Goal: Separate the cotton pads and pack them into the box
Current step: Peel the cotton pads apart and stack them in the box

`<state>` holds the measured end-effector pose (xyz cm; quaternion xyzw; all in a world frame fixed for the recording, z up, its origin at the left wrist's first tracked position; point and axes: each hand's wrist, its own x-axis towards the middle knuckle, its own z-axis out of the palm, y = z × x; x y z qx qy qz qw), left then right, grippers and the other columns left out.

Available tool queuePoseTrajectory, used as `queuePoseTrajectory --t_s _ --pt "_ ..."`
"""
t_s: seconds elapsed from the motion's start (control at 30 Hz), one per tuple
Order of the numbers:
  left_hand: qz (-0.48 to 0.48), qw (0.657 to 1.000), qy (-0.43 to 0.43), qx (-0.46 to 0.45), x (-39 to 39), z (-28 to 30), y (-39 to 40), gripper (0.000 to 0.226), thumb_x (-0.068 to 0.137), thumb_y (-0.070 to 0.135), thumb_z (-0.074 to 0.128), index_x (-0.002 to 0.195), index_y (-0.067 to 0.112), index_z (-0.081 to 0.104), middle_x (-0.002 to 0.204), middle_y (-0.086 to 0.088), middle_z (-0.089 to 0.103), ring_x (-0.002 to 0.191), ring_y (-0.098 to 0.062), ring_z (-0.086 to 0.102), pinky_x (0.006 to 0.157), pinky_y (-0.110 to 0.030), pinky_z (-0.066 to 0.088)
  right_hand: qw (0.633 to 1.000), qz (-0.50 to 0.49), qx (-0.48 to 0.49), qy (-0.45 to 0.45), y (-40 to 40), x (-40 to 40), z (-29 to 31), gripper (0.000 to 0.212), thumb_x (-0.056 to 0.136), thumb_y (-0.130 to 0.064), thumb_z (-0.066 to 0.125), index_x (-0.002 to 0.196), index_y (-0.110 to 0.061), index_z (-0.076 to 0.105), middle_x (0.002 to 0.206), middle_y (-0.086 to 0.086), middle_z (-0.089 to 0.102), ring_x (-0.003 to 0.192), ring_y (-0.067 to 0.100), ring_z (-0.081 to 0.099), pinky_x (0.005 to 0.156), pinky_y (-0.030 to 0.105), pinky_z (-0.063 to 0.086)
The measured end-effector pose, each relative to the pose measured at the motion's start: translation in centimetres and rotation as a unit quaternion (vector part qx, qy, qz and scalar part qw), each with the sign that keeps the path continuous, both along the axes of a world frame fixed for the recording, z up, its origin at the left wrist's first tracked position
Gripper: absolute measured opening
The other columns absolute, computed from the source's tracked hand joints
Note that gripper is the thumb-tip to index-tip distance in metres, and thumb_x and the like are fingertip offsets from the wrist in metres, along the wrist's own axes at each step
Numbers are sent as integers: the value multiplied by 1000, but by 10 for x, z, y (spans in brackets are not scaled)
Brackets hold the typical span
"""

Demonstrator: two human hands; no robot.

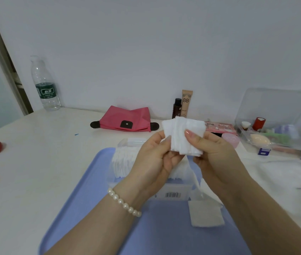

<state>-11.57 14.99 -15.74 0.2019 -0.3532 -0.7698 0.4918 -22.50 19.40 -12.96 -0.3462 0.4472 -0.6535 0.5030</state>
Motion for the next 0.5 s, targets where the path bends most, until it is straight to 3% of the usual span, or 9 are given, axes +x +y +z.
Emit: queuePoseTrajectory --t_s 0.07,0.13,0.3,0.5 --pt "-15 1000 -7 -19 -1 1 2 27 96 2 42 118 -1 57 114 -18 66 101 -24 67 88 -31 54 1000 -20 -19 7 1 0 1 44 60 -19 69 100 0 68 95 12 73 85 22 70 75 28 57" --pt "-20 999 -18 -33 -2 0 2 29 96 2 41 119 -2 57 115 -18 66 101 -22 66 89 -29 53 999 -29 -35 16 3 1 3 42 59 -16 69 98 0 69 93 12 73 78 18 71 63 22 56" --pt "-23 999 -22 -42 0 0 1 29 97 0 36 112 2 61 112 -12 68 104 -20 66 91 -28 52 996 -61 -52 50 5 -5 12 19 63 -11 68 82 -8 68 69 -1 73 58 6 68 48 13 48" --pt "-36 999 -10 -26 -1 3 4 28 94 -1 41 115 -1 60 109 -16 69 94 -20 68 85 -26 55 995 -42 -24 82 2 -3 5 36 55 -21 71 88 -6 71 79 6 74 64 10 69 51 14 49"
